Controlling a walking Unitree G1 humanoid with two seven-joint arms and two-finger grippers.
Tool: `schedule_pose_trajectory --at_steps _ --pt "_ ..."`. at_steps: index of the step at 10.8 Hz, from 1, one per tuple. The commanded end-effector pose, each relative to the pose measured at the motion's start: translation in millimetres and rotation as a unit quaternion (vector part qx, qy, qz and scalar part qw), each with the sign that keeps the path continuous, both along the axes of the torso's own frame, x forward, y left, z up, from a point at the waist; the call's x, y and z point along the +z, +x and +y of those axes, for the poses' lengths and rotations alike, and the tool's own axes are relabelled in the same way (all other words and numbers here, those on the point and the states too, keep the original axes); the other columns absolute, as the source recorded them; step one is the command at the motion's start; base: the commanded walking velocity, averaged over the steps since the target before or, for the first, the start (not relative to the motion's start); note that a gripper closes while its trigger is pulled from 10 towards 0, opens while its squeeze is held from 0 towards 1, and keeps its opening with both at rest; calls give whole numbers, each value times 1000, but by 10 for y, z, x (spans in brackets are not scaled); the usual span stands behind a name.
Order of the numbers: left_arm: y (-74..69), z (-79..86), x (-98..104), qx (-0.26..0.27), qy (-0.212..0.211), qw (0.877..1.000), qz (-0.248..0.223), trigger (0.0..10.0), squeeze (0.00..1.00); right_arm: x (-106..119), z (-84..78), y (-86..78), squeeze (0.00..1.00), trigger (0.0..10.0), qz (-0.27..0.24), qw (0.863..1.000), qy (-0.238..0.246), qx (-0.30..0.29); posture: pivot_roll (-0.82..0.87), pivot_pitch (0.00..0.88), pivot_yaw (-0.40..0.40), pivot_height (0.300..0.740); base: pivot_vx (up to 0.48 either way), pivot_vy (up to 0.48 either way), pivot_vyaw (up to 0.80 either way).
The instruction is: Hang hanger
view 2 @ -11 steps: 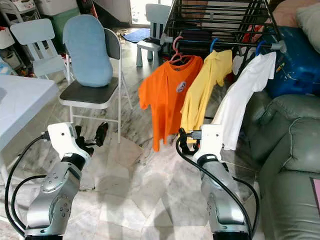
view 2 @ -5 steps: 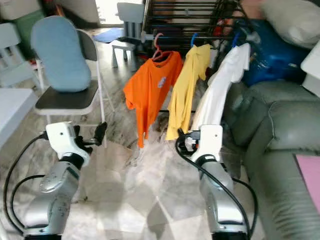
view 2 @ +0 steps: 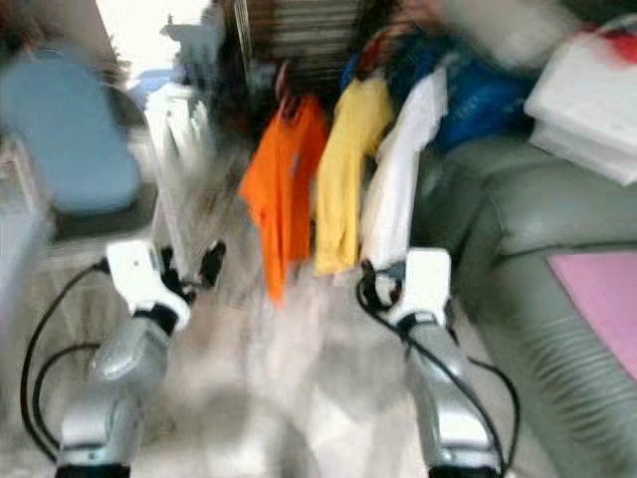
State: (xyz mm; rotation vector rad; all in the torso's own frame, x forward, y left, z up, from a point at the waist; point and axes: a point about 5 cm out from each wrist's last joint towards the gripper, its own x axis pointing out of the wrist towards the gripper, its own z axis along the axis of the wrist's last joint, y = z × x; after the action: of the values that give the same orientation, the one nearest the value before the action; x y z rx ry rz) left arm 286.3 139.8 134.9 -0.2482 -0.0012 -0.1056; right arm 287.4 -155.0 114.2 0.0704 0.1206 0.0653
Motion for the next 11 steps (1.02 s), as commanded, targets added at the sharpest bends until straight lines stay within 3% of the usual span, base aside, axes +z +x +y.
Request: schedule_pose_trajectory --at_steps 1,3,8,11 --pt "-30 61 -17 5 -1 1000 0 10000 0 43 72 24 0 10000 -6 1000 9 9 -125 58 25 740 0 0 0" --pt "-59 15 -8 -14 22 1000 -8 10000 0 33 93 24 0 10000 -1 1000 11 10 -125 56 21 740 0 0 -400" --pt "-73 -39 -3 -30 5 999 -15 10000 0 26 102 22 0 10000 1 1000 7 14 -126 51 18 740 235 0 -800" --pt "-77 -64 -5 -35 3 999 -16 10000 0 15 107 25 0 10000 2 1000 7 15 -122 49 16 740 338 0 -158"
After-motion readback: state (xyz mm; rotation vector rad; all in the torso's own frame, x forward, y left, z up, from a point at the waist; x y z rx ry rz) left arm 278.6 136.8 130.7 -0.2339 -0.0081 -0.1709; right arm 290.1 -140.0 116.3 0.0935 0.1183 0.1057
